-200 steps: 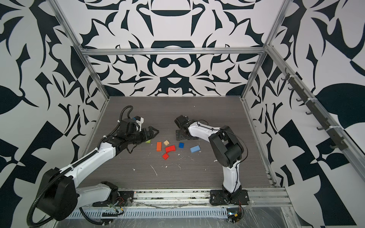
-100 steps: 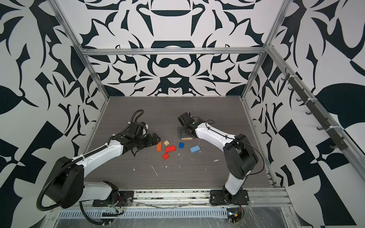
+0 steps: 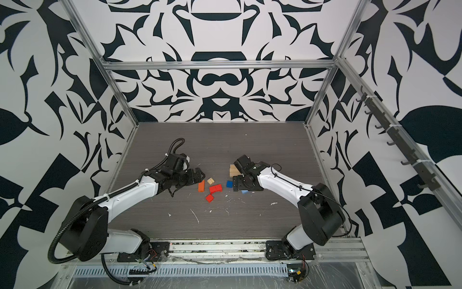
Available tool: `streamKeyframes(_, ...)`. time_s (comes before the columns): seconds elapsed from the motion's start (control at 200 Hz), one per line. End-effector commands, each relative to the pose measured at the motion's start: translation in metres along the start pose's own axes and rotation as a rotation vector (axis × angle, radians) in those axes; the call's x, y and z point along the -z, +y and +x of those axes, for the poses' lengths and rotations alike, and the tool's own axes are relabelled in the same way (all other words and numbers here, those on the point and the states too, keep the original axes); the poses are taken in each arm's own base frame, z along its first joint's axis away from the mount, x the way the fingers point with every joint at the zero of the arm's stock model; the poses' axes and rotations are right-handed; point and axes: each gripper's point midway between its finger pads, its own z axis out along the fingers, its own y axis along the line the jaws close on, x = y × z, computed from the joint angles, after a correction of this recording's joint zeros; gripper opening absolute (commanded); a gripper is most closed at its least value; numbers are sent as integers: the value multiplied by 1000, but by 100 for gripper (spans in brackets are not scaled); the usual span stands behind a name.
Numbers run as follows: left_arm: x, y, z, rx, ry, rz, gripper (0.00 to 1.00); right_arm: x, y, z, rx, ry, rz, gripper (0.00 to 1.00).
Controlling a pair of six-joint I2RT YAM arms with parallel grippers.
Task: Build the wood block tower
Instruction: 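Move the right gripper over the light blue block beside the planks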
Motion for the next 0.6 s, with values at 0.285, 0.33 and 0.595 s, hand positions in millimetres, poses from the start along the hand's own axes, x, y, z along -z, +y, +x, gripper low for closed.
streamKeyframes(0.285,1,-7,-6,-4,-22,21,97,-8,2,7,-187,-23,-72,84)
streamKeyframes(0.33,2,-8,-7,-5,-21,23,97,-10,1,7,-189,-22,-66,84)
streamKeyframes(0.595,5,-9,-7,-7,-24,26,97,-21,2,1,-209,-35,-54,81)
